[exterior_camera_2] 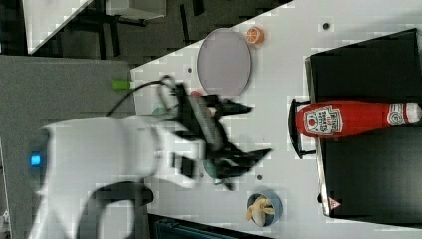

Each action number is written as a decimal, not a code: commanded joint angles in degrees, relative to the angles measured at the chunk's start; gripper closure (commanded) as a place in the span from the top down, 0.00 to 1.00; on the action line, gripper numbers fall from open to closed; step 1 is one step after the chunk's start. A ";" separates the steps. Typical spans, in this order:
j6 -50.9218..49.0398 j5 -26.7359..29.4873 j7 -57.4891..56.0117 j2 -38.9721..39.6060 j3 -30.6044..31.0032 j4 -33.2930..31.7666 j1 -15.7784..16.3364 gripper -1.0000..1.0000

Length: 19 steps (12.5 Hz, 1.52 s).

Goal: Pick Ketchup from oven and place it on table.

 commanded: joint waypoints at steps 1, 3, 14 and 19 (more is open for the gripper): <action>5.62 1.43 -0.83 1.60 -3.44 0.62 -0.30 1.00; 10.00 3.29 -0.83 5.44 -5.70 0.61 -0.65 1.00; 13.65 18.17 -0.83 16.99 -7.89 0.31 -2.99 1.00; 13.64 18.19 -0.83 17.47 -7.88 0.01 -2.94 0.64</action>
